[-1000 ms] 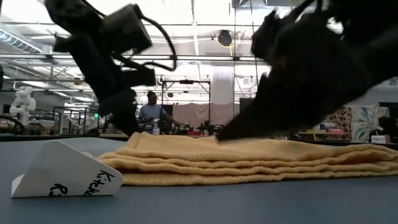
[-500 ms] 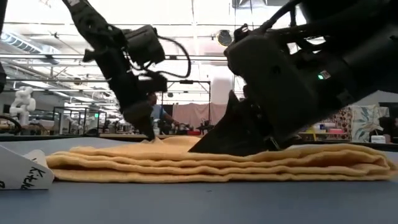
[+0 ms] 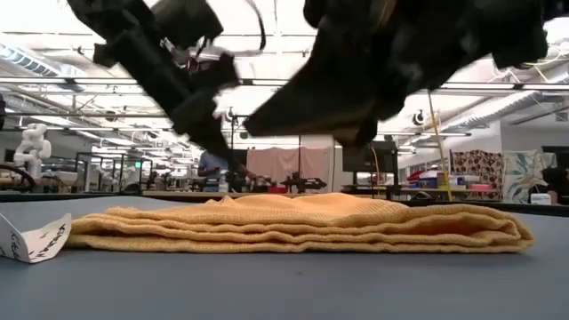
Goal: Roll towel
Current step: Roll the yellow towel
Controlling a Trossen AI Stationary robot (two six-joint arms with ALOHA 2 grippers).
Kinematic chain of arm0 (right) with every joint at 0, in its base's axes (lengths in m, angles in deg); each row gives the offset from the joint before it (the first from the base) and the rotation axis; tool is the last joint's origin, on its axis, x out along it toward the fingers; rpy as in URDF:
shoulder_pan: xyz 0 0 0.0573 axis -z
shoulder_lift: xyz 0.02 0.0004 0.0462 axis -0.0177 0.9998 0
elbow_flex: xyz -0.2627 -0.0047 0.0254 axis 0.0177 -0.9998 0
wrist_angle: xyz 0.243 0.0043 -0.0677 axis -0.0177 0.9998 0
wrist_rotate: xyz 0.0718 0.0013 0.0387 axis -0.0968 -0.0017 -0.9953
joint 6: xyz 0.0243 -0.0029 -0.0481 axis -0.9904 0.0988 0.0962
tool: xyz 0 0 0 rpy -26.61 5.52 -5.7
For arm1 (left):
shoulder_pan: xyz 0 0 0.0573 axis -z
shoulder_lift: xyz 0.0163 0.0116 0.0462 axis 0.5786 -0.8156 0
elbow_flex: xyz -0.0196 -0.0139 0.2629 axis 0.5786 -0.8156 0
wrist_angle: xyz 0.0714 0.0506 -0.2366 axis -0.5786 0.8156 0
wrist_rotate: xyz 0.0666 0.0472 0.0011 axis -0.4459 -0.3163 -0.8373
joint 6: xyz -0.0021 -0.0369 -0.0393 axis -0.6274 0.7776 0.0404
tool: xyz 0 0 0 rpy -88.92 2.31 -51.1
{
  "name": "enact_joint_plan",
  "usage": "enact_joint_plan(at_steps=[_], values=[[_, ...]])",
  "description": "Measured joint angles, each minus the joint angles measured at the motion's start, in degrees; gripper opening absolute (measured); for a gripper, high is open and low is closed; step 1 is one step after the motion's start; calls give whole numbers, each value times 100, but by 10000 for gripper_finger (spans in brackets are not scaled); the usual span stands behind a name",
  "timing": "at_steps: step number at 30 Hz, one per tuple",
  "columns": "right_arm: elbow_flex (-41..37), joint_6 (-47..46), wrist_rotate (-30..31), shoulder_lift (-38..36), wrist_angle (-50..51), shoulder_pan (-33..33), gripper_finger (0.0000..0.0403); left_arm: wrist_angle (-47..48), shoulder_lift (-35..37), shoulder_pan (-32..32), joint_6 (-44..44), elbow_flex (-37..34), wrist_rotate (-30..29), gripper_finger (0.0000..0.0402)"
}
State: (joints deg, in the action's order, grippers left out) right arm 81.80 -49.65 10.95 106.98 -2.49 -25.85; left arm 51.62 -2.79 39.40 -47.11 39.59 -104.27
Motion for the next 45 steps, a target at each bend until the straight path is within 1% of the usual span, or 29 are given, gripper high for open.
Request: enact_joint_plan(at_steps=[5,7,10,14,18,20,23,27,31,34,38,41,43,45], values=[[1,239,37,-141,386,-163,0,218,-623,-6,501,-12,9,43],[-8,128,53,-64,447,-224,0,250,-834,30,620,-9,1,43],[-33,-97,184,74,562,-326,0,305,-892,113,687,9,-28,43],[-35,-23,314,-7,525,-442,0,506,-635,255,573,-15,-5,43],[-23,480,364,-564,507,-556,0,515,-48,507,597,-6,-84,43],[-14,666,414,-837,883,-634,0,535,190,730,698,-6,-206,43],[-31,689,551,-1144,1791,-781,0,297,421,1168,969,-7,-321,43],[-30,421,676,-1411,2765,-1024,1,-90,419,1940,1114,-7,-372,43],[-35,226,636,-1473,3272,-1318,14,-608,260,2746,1184,-9,-568,46],[-28,412,649,-1481,3379,-1581,31,-1156,108,3242,1185,-9,-667,72],[-31,488,752,-1482,3547,-1889,57,-1802,-198,3735,1195,-7,-1131,145],[-31,414,923,-1481,3768,-2069,80,-2127,-499,3948,1190,-5,-1458,206],[-31,328,1046,-1481,3925,-2139,96,-2167,-725,4011,1187,73,-1475,240],[-35,214,1271,-1479,4098,-2202,112,-2167,-962,4027,1187,211,-1503,264]])
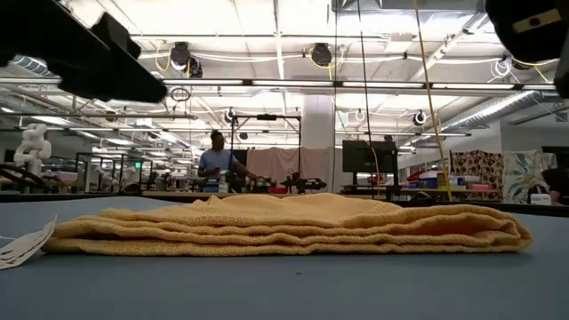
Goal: Roll towel
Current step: Roll the yellow towel
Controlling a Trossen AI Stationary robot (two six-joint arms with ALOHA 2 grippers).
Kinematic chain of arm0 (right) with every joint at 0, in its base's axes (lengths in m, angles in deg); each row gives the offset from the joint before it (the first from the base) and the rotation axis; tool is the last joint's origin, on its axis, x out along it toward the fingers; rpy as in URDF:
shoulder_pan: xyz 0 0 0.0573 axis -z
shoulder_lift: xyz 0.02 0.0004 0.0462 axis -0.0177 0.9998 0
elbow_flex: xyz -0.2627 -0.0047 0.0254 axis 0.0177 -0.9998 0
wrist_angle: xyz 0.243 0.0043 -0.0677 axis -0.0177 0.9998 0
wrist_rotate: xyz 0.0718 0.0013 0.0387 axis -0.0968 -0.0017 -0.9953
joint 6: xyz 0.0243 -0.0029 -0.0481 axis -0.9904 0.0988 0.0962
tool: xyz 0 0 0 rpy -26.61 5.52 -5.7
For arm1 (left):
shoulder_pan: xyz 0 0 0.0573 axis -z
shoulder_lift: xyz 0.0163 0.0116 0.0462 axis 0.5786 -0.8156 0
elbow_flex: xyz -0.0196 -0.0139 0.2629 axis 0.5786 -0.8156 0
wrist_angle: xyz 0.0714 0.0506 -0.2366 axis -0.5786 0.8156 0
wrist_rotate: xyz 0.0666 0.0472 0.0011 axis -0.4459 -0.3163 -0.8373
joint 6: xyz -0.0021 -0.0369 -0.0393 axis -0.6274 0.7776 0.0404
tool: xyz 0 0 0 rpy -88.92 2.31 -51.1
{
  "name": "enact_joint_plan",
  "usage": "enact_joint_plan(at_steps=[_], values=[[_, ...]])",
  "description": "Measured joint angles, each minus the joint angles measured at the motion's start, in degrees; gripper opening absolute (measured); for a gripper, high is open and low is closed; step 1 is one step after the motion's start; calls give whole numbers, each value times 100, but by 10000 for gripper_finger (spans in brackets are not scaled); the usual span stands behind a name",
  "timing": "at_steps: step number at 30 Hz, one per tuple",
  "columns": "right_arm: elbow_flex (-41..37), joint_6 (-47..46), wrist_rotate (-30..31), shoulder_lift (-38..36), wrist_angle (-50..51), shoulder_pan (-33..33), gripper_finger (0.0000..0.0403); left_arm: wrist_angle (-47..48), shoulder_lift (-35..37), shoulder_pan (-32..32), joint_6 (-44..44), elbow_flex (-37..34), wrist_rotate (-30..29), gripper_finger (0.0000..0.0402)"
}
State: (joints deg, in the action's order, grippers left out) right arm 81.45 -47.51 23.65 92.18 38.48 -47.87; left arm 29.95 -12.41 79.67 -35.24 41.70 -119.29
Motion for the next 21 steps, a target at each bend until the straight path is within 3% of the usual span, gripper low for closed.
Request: enact_joint_plan(at_steps=[4,12,21], values=[[-202,-25,409,65,-187,-15,140,-7,-457,-44,-178,420,-169,282],[-542,76,438,452,-741,94,168,55,-1296,-204,-1004,1236,-180,283],[-543,-48,585,865,-735,105,165,581,-1526,-513,-740,1430,-25,283]])
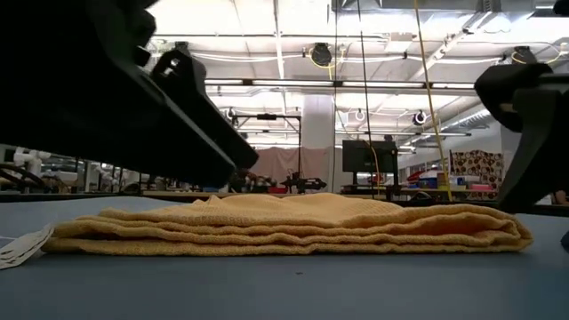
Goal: Roll towel
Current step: Roll the yellow towel
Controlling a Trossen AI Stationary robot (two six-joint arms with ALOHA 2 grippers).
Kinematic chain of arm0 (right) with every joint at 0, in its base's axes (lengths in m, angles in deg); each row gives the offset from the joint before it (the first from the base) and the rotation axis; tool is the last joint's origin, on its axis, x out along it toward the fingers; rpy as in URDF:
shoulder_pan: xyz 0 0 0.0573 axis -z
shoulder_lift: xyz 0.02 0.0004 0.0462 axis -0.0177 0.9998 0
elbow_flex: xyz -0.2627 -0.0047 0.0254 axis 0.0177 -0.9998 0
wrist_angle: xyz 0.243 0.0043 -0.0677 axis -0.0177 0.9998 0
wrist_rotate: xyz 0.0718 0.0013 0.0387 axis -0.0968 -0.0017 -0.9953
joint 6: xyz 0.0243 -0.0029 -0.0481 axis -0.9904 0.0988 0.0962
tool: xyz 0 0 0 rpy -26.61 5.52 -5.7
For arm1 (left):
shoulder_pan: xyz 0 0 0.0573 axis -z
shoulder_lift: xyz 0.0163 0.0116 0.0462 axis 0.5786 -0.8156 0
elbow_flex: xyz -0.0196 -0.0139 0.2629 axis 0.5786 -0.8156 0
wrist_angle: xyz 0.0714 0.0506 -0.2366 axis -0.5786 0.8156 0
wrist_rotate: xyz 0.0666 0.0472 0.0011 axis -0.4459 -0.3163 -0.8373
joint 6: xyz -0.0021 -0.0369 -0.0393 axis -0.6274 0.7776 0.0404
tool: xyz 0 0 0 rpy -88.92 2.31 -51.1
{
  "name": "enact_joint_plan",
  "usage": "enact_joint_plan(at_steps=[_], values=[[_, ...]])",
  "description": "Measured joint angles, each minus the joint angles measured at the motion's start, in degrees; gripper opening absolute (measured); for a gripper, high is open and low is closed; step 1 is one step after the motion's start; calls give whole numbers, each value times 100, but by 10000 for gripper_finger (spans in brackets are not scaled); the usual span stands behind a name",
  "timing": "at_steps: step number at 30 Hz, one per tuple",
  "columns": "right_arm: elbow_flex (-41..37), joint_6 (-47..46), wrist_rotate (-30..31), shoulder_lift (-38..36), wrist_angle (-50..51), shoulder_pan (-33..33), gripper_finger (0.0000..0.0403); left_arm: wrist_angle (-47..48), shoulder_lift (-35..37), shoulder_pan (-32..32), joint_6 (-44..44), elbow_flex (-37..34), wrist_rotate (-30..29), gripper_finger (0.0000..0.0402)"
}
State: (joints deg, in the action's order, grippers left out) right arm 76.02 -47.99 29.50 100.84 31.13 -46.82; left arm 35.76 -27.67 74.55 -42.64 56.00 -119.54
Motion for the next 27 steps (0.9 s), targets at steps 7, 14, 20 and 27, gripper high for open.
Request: enact_joint_plan(at_steps=[7,14,20,27], values=[[5,9,97,134,-226,121,171,121,0,-211,147,0,397,283],[5,-27,92,143,-285,380,171,-510,0,-331,147,0,544,283],[5,-42,-58,143,-299,508,148,-805,0,-526,145,0,545,283],[5,-128,-503,143,-521,670,33,-1498,-210,-701,-150,9,635,283]])
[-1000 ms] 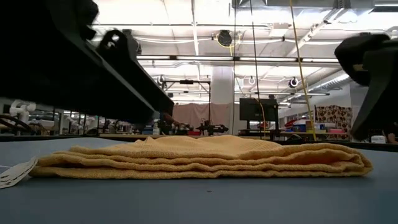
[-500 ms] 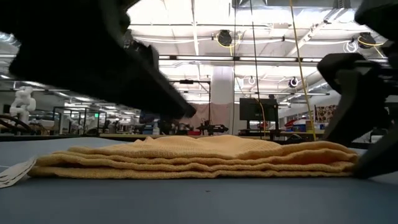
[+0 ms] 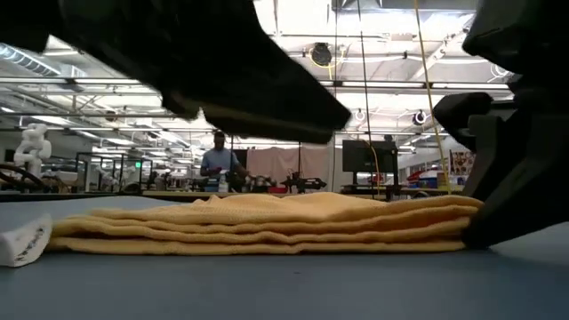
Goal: Roll towel
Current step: Roll the yellow towel
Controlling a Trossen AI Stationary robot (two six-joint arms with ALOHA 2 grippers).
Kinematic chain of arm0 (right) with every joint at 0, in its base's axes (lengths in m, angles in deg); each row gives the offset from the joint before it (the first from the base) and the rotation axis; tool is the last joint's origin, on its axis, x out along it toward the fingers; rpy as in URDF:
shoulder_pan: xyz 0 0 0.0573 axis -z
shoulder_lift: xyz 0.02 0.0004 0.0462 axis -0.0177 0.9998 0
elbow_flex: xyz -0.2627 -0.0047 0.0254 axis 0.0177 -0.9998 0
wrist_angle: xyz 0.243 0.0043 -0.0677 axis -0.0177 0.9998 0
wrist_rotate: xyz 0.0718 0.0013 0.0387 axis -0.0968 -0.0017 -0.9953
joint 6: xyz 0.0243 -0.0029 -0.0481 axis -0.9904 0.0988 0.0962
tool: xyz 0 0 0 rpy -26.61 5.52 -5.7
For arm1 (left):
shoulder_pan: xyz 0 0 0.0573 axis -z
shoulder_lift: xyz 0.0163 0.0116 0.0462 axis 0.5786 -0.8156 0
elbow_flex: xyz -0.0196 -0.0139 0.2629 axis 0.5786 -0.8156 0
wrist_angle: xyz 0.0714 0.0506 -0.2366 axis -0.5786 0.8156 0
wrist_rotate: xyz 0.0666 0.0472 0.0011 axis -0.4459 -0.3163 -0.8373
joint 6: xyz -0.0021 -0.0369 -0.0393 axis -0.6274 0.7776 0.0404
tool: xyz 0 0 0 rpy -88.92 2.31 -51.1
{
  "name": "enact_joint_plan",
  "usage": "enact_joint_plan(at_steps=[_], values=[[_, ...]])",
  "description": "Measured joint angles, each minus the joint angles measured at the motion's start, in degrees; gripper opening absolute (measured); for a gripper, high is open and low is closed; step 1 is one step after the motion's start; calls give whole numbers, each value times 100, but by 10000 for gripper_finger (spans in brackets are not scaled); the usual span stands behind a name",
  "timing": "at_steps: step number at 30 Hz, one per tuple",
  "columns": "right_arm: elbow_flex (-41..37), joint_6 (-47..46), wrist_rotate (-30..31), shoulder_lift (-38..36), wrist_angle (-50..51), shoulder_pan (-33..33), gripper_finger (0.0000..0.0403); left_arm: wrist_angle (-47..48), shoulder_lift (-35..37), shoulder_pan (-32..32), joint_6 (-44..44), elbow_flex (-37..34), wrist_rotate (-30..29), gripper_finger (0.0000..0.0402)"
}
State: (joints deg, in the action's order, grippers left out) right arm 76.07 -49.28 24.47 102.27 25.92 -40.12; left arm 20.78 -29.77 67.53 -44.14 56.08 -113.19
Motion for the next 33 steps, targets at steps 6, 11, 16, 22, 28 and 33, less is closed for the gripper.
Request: enact_joint_plan(at_steps=[6,11,16,22,28,33], values=[[61,-274,-312,-23,-163,249,20,-314,-516,31,-205,344,-14,283],[59,-311,-634,-111,-123,452,11,-53,-626,127,-160,541,-434,283],[59,-532,-1022,-300,-190,640,6,435,-634,212,-12,560,-674,283],[59,-764,-1109,-536,-249,797,8,469,-626,208,144,564,-639,283],[59,-804,-1497,-570,-500,948,8,819,-625,150,450,560,-564,283],[59,-568,-1545,-570,-368,958,10,608,-625,160,565,560,-536,283]])
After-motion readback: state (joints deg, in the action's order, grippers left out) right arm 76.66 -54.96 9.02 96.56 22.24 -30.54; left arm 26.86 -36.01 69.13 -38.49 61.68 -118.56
